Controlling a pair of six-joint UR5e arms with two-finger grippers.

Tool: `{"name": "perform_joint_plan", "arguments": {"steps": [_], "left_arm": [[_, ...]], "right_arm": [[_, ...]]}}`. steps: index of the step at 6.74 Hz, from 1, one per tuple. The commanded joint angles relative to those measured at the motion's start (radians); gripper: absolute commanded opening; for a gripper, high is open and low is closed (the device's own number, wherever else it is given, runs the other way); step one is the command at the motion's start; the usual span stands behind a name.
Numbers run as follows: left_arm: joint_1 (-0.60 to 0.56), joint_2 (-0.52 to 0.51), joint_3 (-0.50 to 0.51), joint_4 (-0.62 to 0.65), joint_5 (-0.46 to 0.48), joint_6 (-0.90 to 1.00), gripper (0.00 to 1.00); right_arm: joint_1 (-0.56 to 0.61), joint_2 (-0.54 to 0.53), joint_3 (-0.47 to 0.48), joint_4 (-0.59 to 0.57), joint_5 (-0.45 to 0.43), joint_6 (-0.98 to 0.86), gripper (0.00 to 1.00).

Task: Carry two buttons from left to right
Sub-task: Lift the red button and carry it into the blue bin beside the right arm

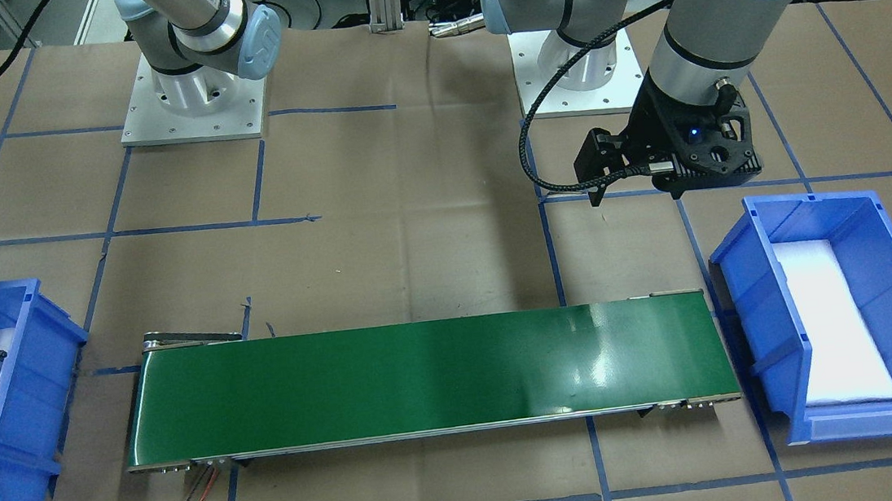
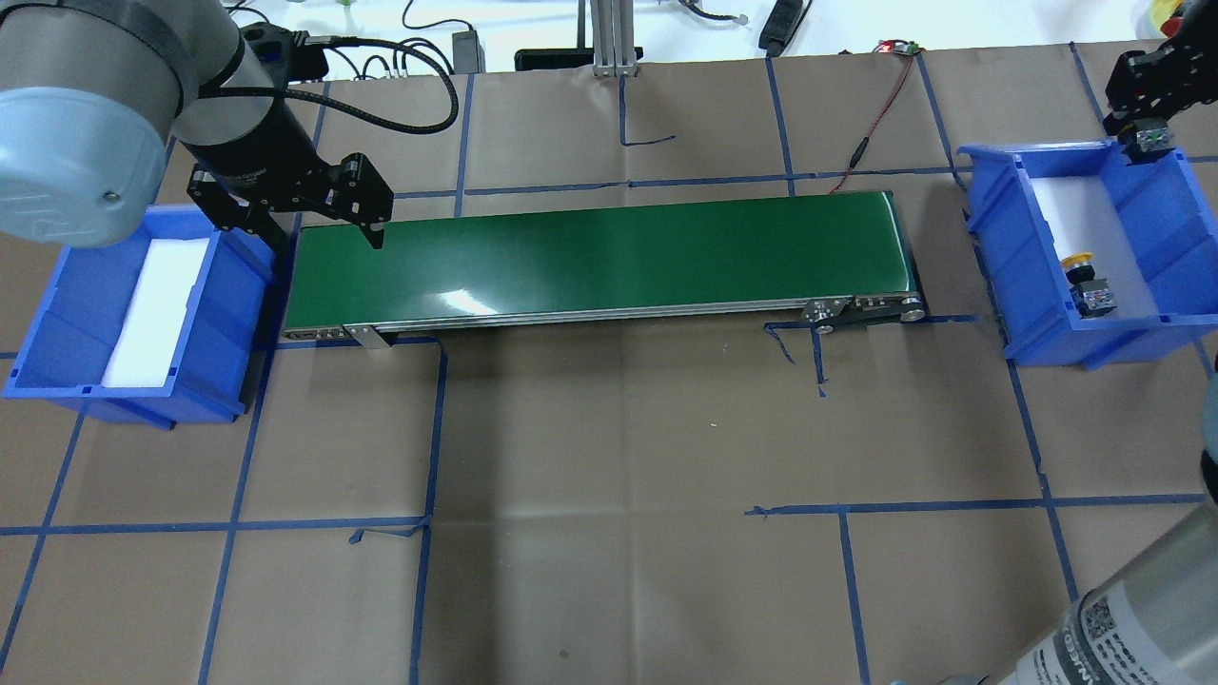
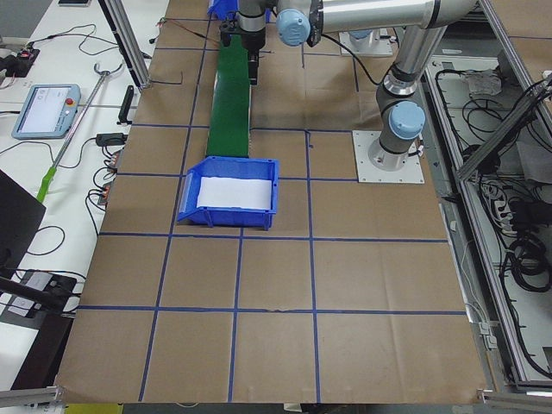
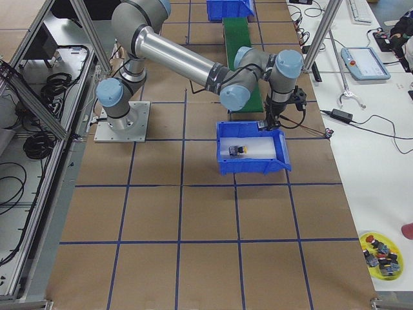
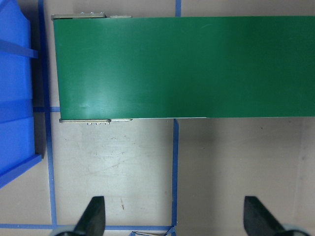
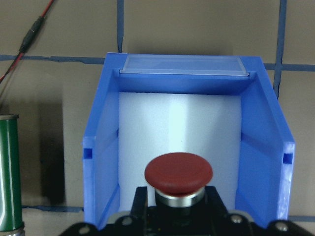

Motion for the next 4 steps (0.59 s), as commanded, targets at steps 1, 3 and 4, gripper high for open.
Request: {"name": "perform_joint_plan", "arguments": {"steps": [1,3,4], "left_arm": [[0.0,0.0,0.0,-0.001,0.0,0.0,1.0],[0.0,0.0,0.0,-0.001,0.0,0.0,1.0],[0.0,0.0,0.0,-0.001,0.0,0.0,1.0]], "right_arm": [[0.0,0.092,0.006,-0.043,0.012,-0.008,0.06],[0.001,0.146,0.016,-0.07,0.01,-0.007,0.07],[0.001,0.167,0.016,-0.071,0.009,-0.006,0.07]]}}
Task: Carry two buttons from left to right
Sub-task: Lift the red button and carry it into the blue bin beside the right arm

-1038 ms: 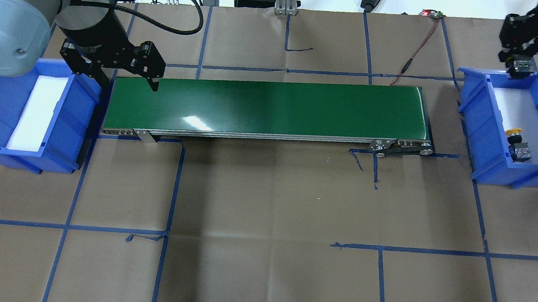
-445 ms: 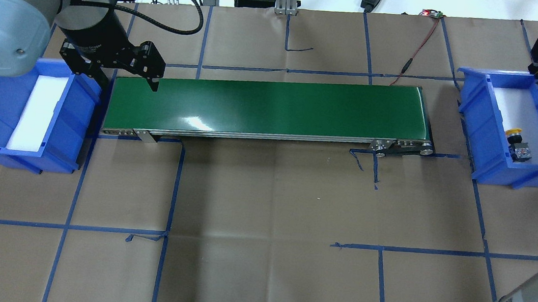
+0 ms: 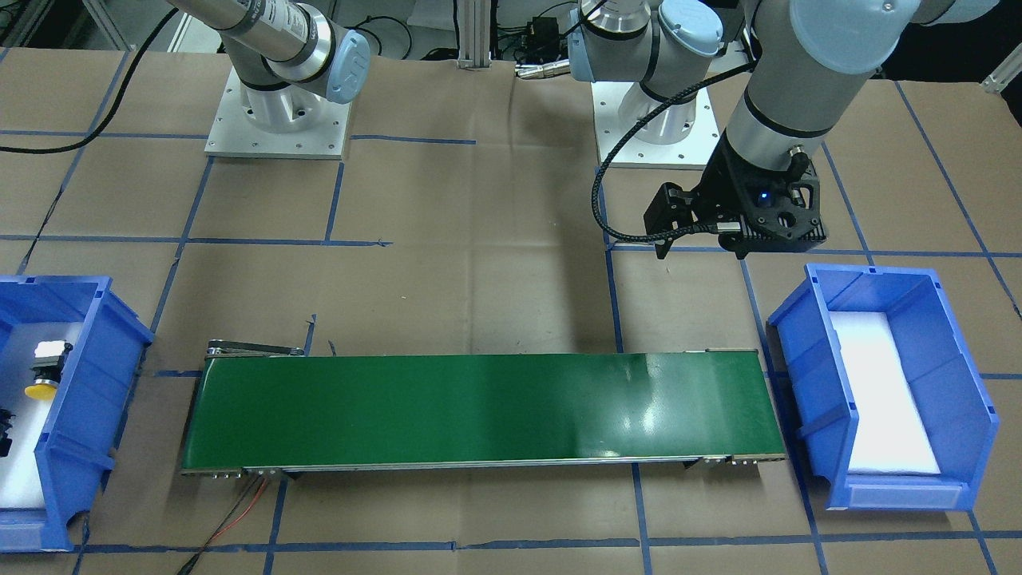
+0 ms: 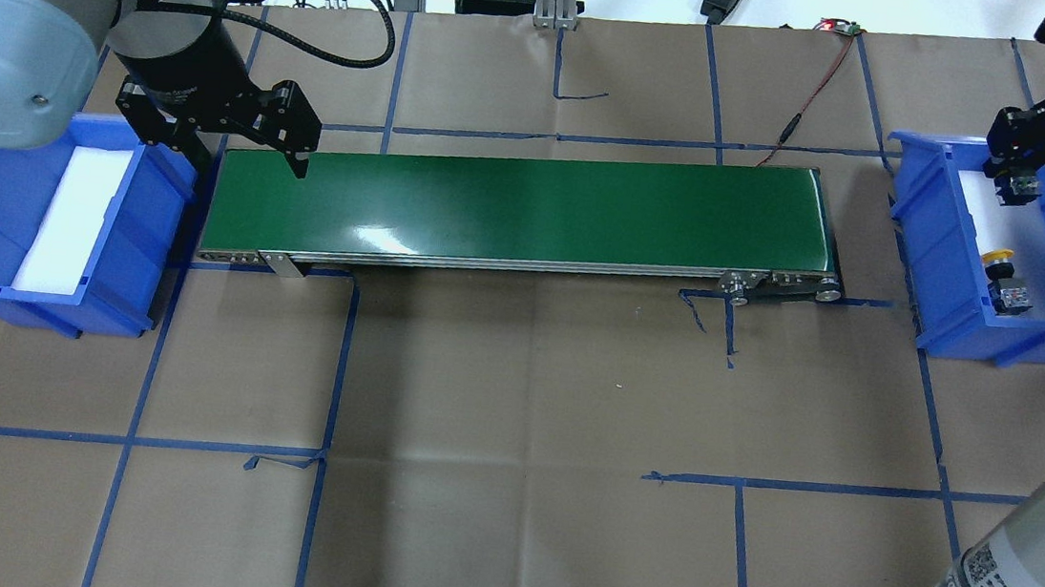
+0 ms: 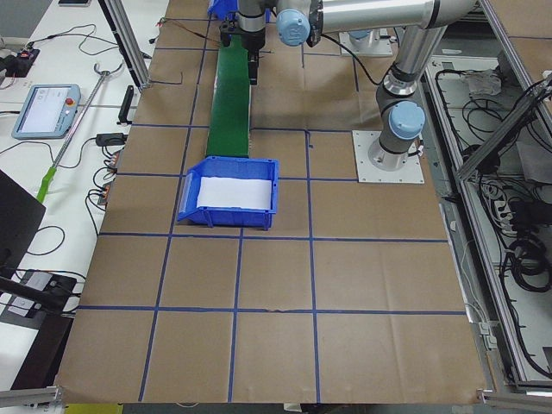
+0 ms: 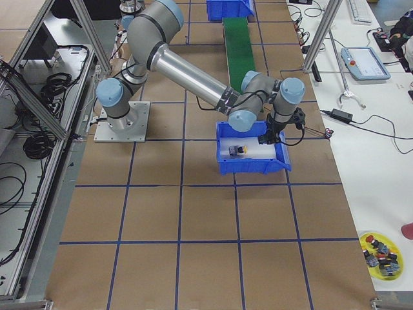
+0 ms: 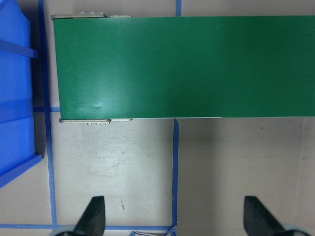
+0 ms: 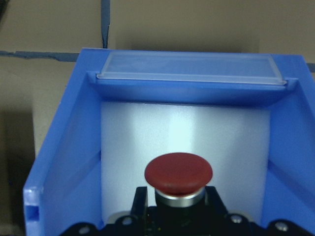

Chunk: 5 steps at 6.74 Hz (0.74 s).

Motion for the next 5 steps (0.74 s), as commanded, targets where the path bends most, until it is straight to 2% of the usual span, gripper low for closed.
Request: {"name": "perform_joint_plan", "arguments": {"steps": [1,2,3,4,5], "left_arm": [[0.0,0.0,0.0,0.0,0.0,0.0,1.0],[0.0,0.0,0.0,0.0,-0.002,0.0,1.0],[0.0,-0.001,0.0,0.002,-0.002,0.0,1.0],[0.0,-0.001,0.0,0.0,-0.002,0.0,1.0],[0.0,0.0,0.0,0.002,-0.003,0.0,1.0]], "right_arm": [[0.0,0.045,0.003,-0.005,-0.008,0.002,0.09],[0.0,0.048,0.005,-0.005,-0.014,0.002,0.12],[0.0,0.05,0.005,-0.005,-0.015,0.002,0.28],[0.0,0.05,0.005,-0.009,-0.014,0.001,0.85],[0.002,0.05,0.005,-0.008,-0.017,-0.008,1.0]]}}
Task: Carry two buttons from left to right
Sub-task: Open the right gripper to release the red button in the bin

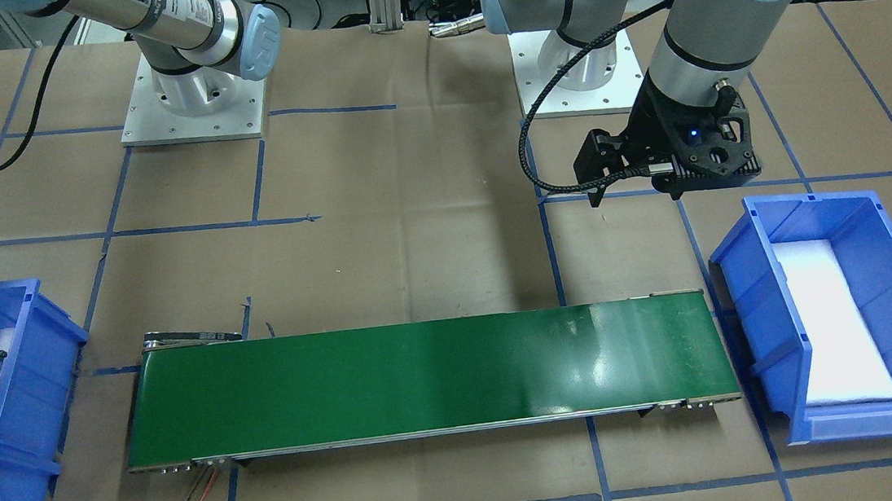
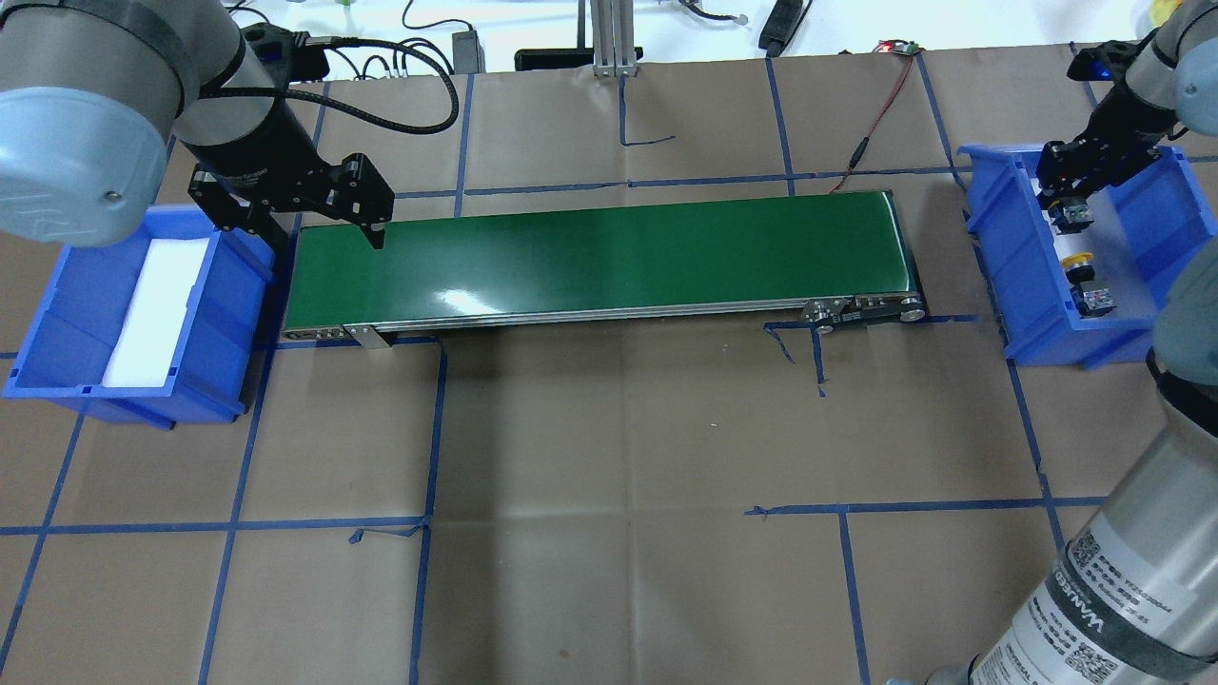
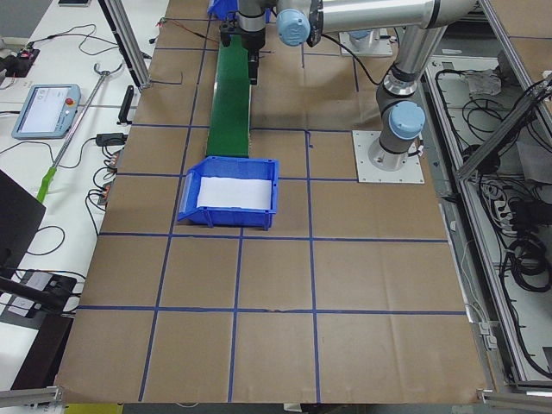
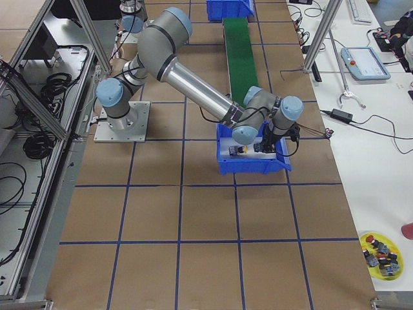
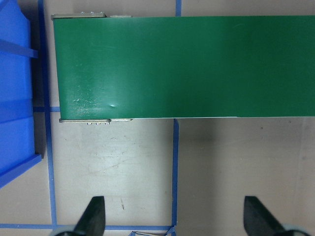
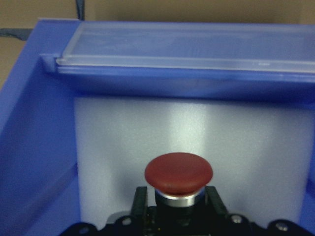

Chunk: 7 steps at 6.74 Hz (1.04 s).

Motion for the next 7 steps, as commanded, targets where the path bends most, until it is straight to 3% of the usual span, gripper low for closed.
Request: {"name": "perform_joint_plan", "arguments": {"steps": [1,3,6,7], "left_arm": [[0.0,0.001,0.0,0.001,-0.001,0.0,1.0],[0.0,0.001,0.0,0.001,-0.001,0.0,1.0],[0.0,0.001,0.0,-0.001,-0.001,0.0,1.0],[0.0,0.001,0.0,0.001,-0.001,0.0,1.0]], "right_arm": [[0.001,-0.007,-0.001,0.0,-0.002,-0.008,1.0],[0.007,-0.045,-0.015,0.01,-0.001,-0.006,1.0],[0.036,-0.279,0.006,0.042,0.016,0.008,1.0],[0.071,-0.365,0.008,0.173,0.042,0.015,1.0]]}}
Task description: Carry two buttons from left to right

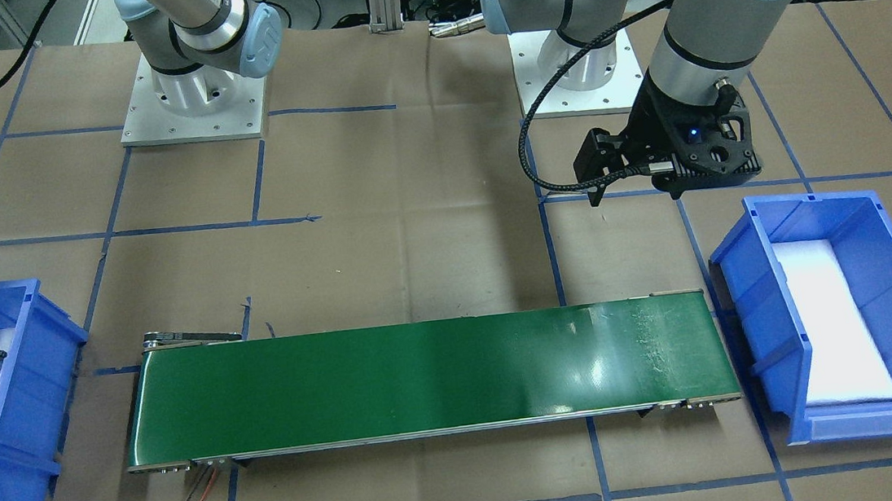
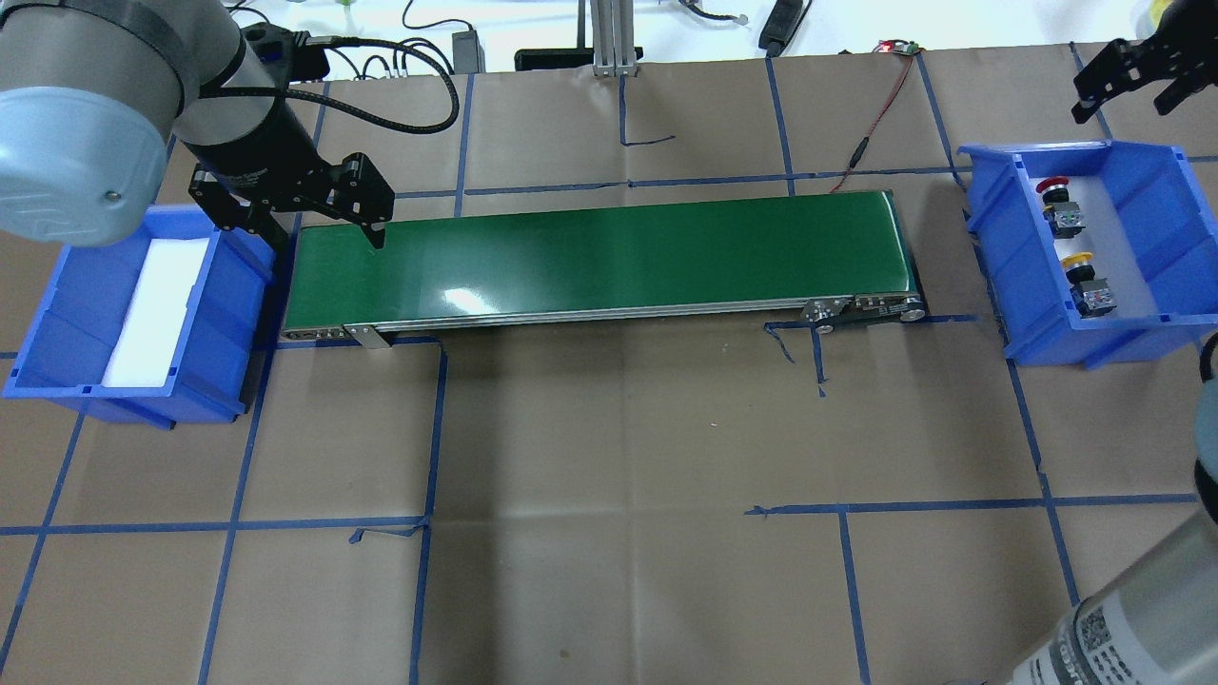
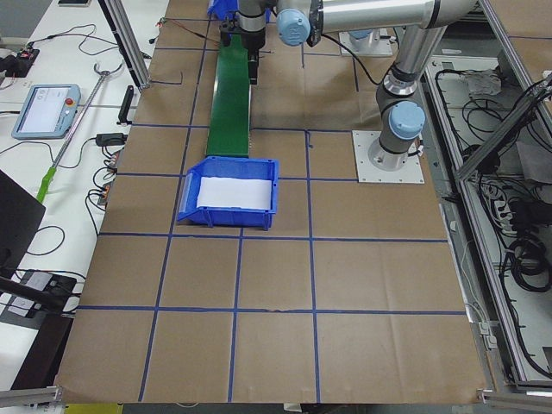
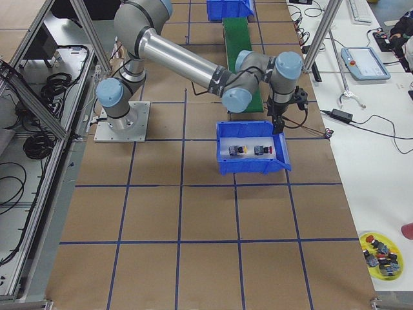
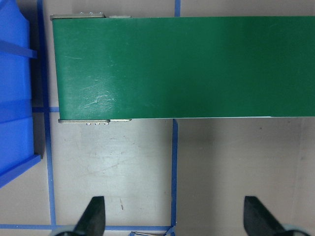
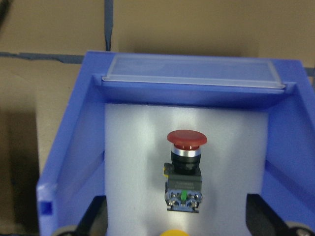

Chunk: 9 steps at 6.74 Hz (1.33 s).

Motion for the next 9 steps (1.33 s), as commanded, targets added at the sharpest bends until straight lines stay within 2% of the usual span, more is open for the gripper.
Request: {"name": "perform_joint_plan", "arguments": {"steps": [1,3,5,7,9], "left_arm": [[0.0,0.0,0.0,0.001,0.0,0.0,1.0],[0.0,-0.002,0.0,-0.001,0.0,0.0,1.0],[0.0,-0.002,0.0,-0.001,0.0,0.0,1.0],[0.0,0.0,0.0,0.001,0.0,0.0,1.0],[0.0,0.001,0.0,0.001,0.003,0.0,1.0]], "right_arm": [[0.095,-0.155,0.002,0.186,0.023,0.18,1.0],[0.294,-0.238,0.017,0.27,0.018,0.384,1.0],[0.44,-0.327,0.11,0.306,0.004,0.53,1.0],[0.456,-0.363,0.231,0.225,0.004,0.54,1.0],[0.459,-0.417,0.305,0.214,-0.002,0.541,1.0]]}}
